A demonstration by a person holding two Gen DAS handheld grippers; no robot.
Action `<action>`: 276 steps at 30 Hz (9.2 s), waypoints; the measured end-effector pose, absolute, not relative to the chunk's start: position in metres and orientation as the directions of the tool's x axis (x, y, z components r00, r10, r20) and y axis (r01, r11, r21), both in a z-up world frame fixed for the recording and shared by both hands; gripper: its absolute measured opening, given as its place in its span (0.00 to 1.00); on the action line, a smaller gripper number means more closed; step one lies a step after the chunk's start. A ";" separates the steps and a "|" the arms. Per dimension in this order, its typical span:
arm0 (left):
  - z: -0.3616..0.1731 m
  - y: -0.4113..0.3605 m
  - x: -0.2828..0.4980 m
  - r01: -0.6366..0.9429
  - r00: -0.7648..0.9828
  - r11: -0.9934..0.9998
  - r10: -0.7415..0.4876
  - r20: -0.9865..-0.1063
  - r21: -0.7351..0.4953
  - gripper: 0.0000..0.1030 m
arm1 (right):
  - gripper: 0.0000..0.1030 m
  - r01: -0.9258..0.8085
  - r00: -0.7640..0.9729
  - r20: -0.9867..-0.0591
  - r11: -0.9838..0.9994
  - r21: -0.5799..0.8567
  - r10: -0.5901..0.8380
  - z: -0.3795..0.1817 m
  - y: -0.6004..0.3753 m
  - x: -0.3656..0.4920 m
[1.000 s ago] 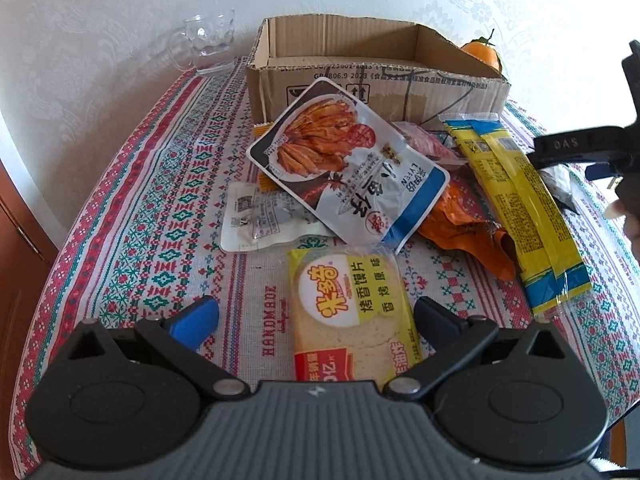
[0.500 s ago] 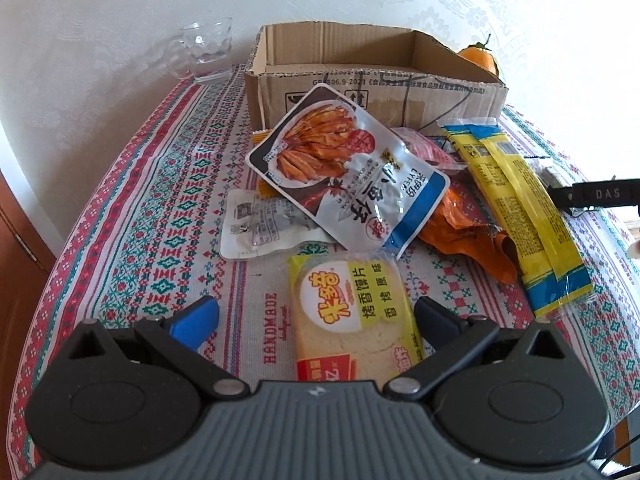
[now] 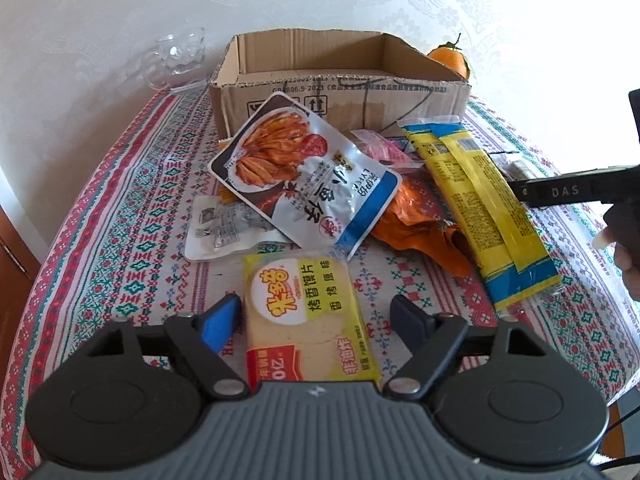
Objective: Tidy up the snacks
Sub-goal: 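Lower left tool onto yellow biscuit packet while right tool approaches clear pastry packet, then close left tool on biscuit packet while right tool grasps clear pastry packet, then carry biscuit packet into the cardboard box and open left tool, then lower clear pastry packet into the box and open right tool, then withdraw both tools from the box back toward the snack pile, then move left tool over fish-snack pouch while right tool approaches yellow bars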
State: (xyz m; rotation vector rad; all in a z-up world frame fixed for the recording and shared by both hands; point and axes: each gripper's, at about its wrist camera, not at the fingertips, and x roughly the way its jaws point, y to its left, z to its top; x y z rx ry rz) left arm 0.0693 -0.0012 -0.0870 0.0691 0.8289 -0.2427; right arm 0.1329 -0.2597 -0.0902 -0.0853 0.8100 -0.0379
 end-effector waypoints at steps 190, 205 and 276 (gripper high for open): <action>-0.057 0.035 0.139 0.269 0.590 0.963 -0.163 -0.790 0.002 0.98 | 1.00 -0.160 0.669 -0.743 0.980 -0.122 0.017 -0.050 -0.165 0.121; -0.056 0.006 0.113 0.414 0.566 0.910 -0.226 -0.793 0.036 0.98 | 1.00 -0.156 0.655 -0.755 0.983 -0.098 0.028 -0.054 -0.164 0.119; -0.061 0.042 0.075 0.362 0.475 0.932 -0.172 -0.863 0.014 1.00 | 1.00 -0.176 0.630 -0.773 0.983 -0.050 0.074 -0.077 -0.174 0.110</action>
